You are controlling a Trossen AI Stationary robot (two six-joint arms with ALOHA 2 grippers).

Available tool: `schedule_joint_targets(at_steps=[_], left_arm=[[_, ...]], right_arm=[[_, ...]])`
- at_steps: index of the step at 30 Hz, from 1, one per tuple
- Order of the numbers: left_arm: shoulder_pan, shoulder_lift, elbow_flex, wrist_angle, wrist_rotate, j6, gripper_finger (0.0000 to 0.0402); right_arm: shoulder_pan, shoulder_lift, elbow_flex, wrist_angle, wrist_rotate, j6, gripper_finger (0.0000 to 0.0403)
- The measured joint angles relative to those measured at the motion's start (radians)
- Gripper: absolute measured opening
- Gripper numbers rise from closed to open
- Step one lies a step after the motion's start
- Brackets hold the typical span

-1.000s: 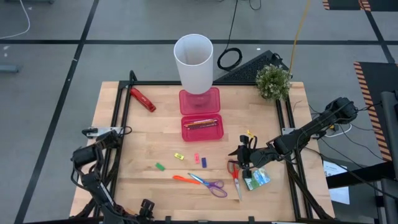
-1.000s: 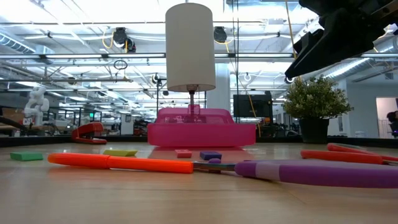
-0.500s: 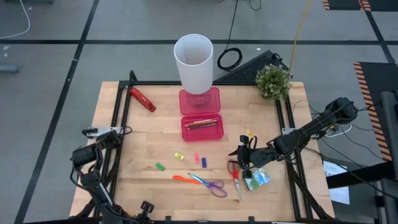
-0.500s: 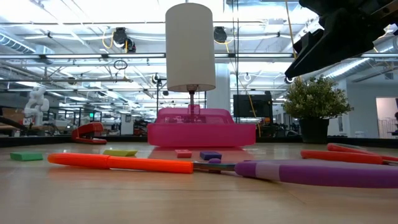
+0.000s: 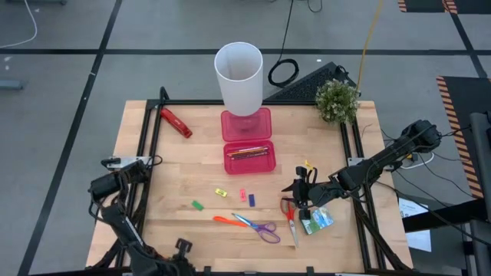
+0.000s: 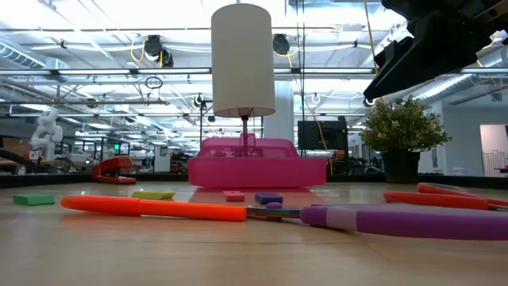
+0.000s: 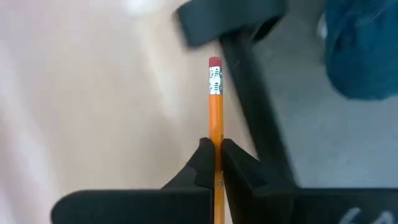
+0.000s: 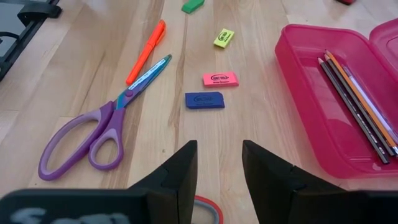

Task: Pack school essentials
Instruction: Put the yellow pencil into the pencil supply box

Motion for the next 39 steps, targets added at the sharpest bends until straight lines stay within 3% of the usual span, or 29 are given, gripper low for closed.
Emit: schedule_joint_targets(at_steps=[5, 11, 16, 23, 32, 39], left_arm=[[0.035, -0.056, 0.001, -0.132, -0.024, 0.004, 0.0033], [0.118, -0.148, 0.002, -0.265, -0.087, 0.058, 0.0026], [0.238, -0.243, 0.002, -0.327, -0.155, 0.153, 0.0013], [0.471, -0.369, 0.004, -0.344, -0.256, 0.385, 0.0029], [0.818, -0.398, 0.004, -0.087, -0.271, 0.755, 0.0021], [0.997, -0.398, 0.004, 0.173, -0.218, 0.932, 0.0030]], right_arm=[[0.000, 0.000, 0.000, 0.000, -0.003, -0.004, 0.0118], [0.000, 0.000, 0.000, 0.000, -0.003, -0.012, 0.0118], [0.000, 0.000, 0.000, -0.001, -0.003, -0.026, 0.0118], [0.000, 0.000, 0.000, -0.018, 0.001, -0.089, 0.0118], [-0.001, -0.017, 0.000, -0.088, 0.052, -0.158, 0.0118], [-0.001, -0.100, 0.000, -0.211, 0.056, -0.098, 0.0118]])
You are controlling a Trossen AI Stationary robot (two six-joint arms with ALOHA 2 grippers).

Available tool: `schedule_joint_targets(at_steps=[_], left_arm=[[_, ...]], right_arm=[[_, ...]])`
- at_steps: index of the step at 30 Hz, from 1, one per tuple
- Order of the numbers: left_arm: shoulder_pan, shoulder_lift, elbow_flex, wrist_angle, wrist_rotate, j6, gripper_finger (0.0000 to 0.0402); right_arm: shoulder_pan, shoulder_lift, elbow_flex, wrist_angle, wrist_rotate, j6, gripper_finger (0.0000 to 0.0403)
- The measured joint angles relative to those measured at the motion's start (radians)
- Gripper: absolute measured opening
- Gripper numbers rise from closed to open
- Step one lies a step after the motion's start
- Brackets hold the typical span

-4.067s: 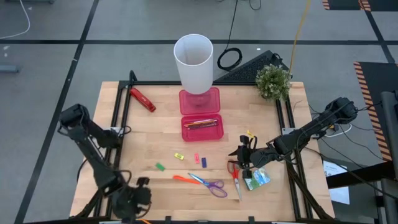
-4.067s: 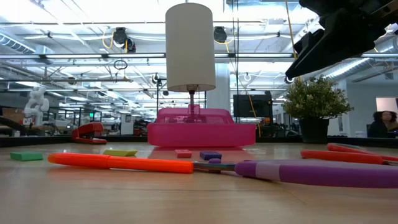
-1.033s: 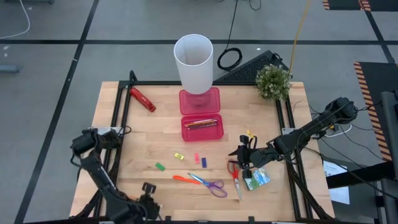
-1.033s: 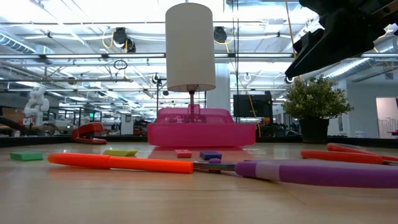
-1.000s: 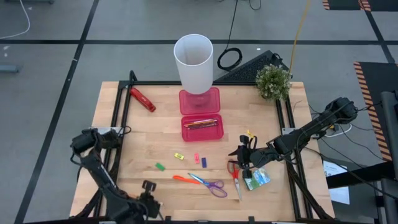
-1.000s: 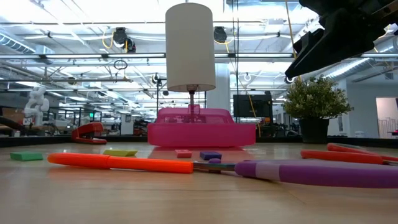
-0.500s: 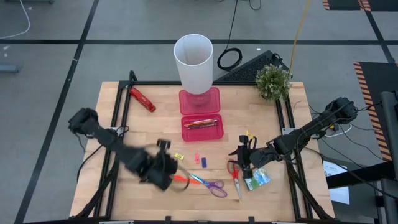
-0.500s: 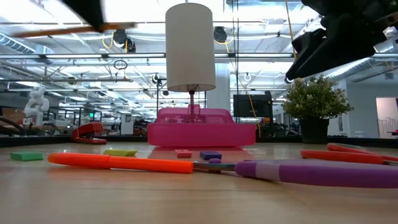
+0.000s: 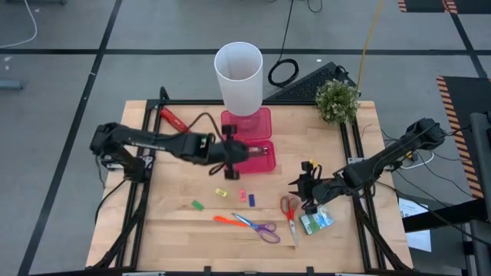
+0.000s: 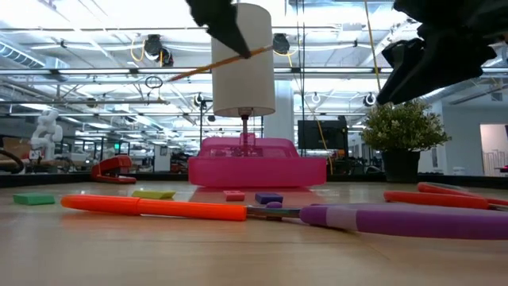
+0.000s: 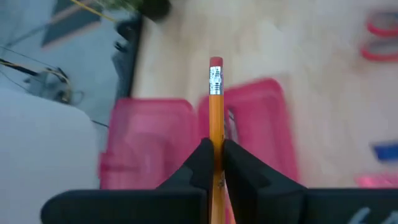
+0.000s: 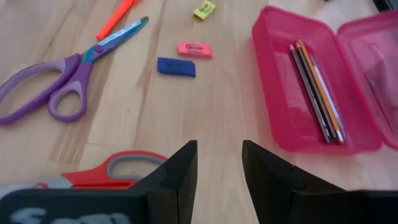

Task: Pack school essentials
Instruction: Put the yellow pencil into the pencil supply box

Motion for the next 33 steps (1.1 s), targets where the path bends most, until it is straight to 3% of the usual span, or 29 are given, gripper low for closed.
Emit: schedule_joint_targets(at_steps=[11, 22, 33], left_arm=[[0.148, 0.179, 0.000, 0.241, 0.124, 0.052, 0.0029], [0.205, 0.364, 0.000, 0.249, 0.130, -0.009, 0.0032], [0.204, 0.413, 0.000, 0.242, 0.130, -0.007, 0.0092]], right_arm=[[0.002, -0.103, 0.000, -0.067, -0.005, 0.032, 0.0118], [0.002, -0.155, 0.000, -0.106, -0.002, 0.005, 0.0118], [0.003, -0.157, 0.000, -0.099, -0.002, 0.032, 0.0118]])
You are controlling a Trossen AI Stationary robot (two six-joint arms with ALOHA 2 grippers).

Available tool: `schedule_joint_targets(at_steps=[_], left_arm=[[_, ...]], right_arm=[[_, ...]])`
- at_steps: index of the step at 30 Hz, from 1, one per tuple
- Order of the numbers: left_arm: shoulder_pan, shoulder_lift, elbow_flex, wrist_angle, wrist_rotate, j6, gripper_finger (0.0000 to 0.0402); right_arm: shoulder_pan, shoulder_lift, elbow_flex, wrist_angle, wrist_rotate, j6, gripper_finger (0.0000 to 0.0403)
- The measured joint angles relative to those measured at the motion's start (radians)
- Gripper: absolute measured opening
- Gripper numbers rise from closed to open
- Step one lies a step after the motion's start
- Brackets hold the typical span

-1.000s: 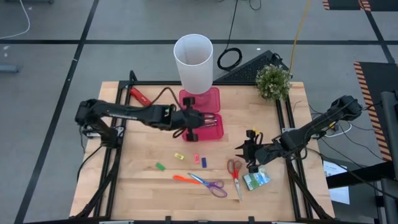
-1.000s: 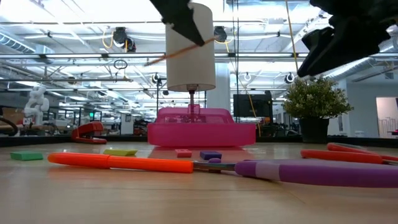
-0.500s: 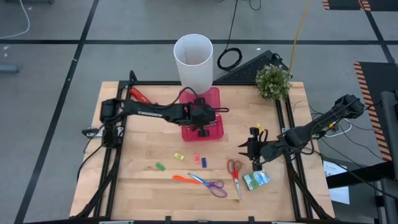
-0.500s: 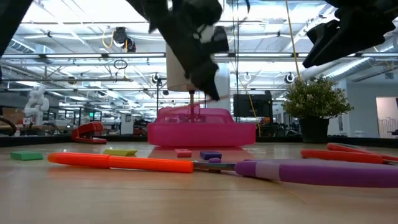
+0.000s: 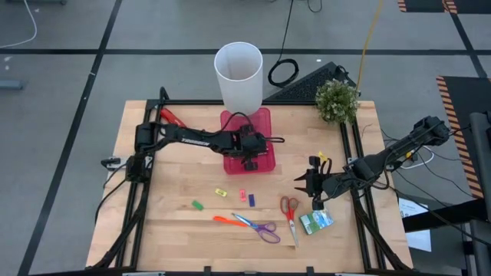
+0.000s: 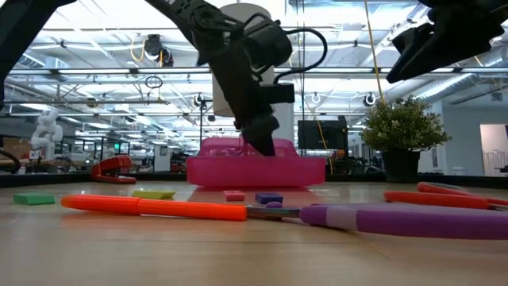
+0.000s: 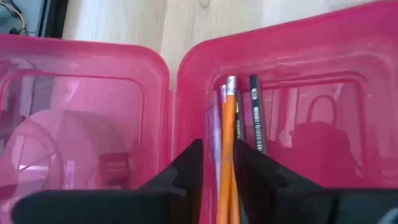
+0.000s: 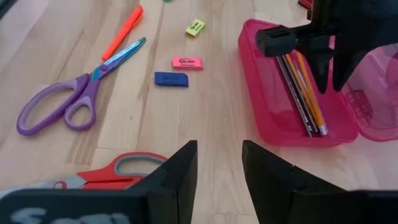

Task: Pack school essentials
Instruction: Put the yellow pencil into the pencil supply box, then put the orange pen into the pink supply box

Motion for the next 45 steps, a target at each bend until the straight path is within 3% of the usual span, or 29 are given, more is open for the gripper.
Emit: schedule_joint_targets(at_steps=[5, 9, 18, 24, 28, 33, 39, 45], left_arm=[[-0.019, -0.021, 0.000, -0.009, -0.031, -0.012, 0.0125], [-0.051, -0.080, 0.000, -0.036, -0.036, -0.023, 0.0130], [-0.177, -0.330, -0.019, -0.162, -0.091, -0.116, 0.0091], [-0.286, -0.548, -0.168, -0.178, -0.194, -0.210, 0.0063], [-0.347, -0.672, -0.280, -0.177, -0.257, -0.293, 0.0055], [-0.406, -0.780, -0.403, -0.140, -0.268, -0.362, 0.0057], [-0.461, -0.823, -0.517, -0.046, -0.273, -0.385, 0.0057], [-0.497, -0.822, -0.547, -0.020, -0.235, -0.385, 0.0058]], right_arm=[[0.000, 0.016, 0.000, 0.080, 0.000, -0.001, 0.0118], [0.000, 0.065, 0.000, 0.197, -0.002, -0.010, 0.0118], [-0.005, 0.303, 0.000, 0.603, -0.005, -0.088, 0.0119], [-0.020, 0.494, 0.014, 0.886, -0.006, -0.134, 0.0144], [-0.041, 0.581, 0.088, 0.873, -0.011, -0.105, 0.0179], [-0.062, 0.697, 0.233, 0.825, -0.090, -0.080, 0.0208], [-0.067, 0.821, 0.442, 0.626, -0.111, -0.071, 0.0205], [-0.066, 0.911, 0.577, 0.530, -0.142, -0.033, 0.0202]])
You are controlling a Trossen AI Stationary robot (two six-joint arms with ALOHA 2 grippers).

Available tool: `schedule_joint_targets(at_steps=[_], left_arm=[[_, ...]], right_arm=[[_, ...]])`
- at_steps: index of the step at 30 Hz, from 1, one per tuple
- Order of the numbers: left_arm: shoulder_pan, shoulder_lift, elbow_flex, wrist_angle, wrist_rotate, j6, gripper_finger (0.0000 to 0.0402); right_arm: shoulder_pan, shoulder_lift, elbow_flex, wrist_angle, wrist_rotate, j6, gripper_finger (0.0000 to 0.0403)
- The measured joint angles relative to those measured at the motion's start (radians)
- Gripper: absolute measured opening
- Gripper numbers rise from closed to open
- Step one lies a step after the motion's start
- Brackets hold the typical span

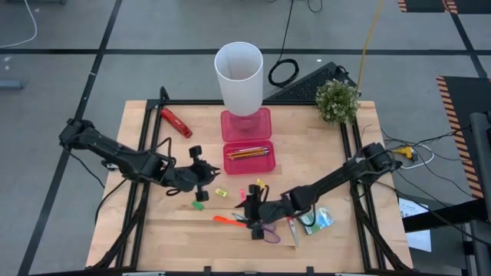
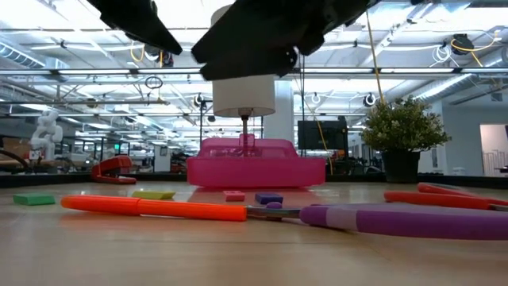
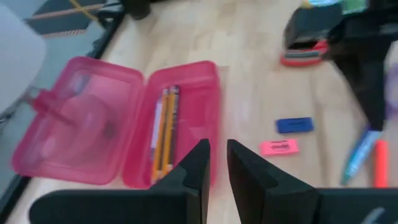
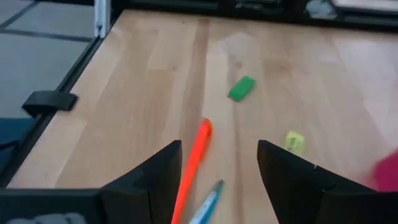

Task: Pack school essentials
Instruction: Put the orange pen into the pink supply box

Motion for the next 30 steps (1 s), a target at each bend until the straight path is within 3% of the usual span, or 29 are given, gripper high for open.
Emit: schedule_joint_targets(at_steps=[14, 20, 30], left_arm=[[-0.059, 0.000, -0.038, -0.004, 0.055, -0.063, 0.0058], [-0.074, 0.000, -0.038, 0.002, 0.055, -0.078, 0.0058], [-0.078, 0.000, -0.038, 0.006, 0.055, -0.066, 0.0058]], right_arm=[[-0.002, 0.156, 0.073, 0.017, -0.105, 0.092, 0.0198], [-0.011, 0.223, 0.072, 0.071, -0.157, 0.110, 0.0177], [-0.016, 0.251, 0.072, 0.078, -0.155, 0.087, 0.0144]])
